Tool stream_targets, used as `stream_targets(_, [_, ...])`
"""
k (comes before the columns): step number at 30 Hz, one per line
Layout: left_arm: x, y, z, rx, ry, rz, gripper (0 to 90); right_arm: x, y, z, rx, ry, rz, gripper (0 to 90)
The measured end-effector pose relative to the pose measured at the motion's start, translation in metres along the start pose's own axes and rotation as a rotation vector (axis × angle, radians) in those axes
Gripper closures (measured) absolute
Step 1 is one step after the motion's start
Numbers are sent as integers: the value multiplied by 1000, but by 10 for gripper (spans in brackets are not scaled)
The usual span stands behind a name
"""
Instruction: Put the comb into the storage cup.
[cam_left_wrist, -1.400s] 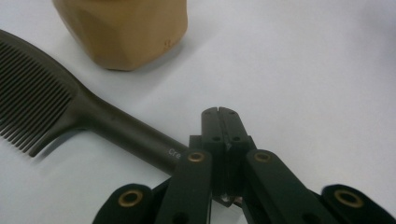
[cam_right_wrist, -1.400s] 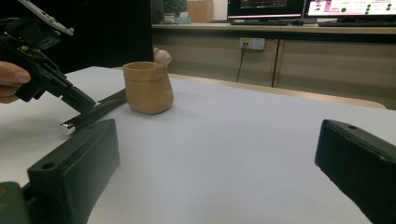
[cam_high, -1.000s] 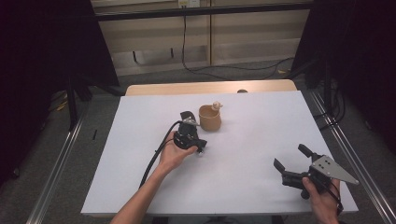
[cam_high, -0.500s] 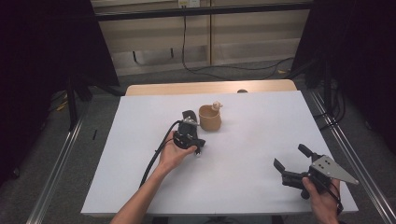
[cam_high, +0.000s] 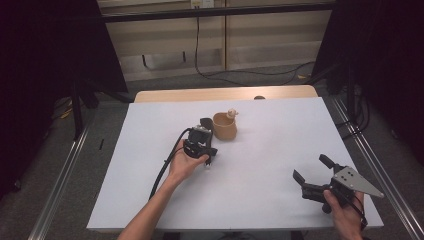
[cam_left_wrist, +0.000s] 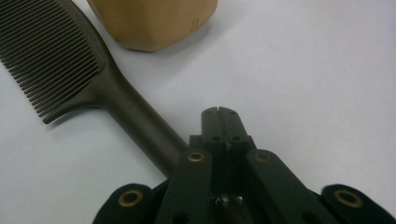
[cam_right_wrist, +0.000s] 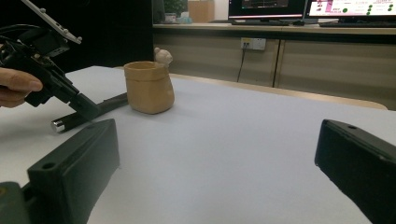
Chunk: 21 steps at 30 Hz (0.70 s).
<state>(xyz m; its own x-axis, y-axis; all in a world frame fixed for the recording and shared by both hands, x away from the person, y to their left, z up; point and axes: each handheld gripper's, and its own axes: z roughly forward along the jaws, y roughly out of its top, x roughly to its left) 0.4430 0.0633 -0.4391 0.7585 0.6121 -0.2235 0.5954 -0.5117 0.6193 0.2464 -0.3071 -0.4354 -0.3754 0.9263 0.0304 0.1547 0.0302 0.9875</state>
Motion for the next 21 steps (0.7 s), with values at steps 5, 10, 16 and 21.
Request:
stream_targets(5, [0,0,0,-7,0,-4,900,0,0,0,-1,1,0,0])
stream_targets(10, [2,0,-2,-2,7,-7,900,0,0,0,-6,1,-1,0])
stream_targets(16, [2,0,-2,-8,12,-20,900,0,0,0,-6,2,0,0])
stream_targets(21, [4,0,-3,-10,6,-19,900,0,0,0,-4,-1,0,0])
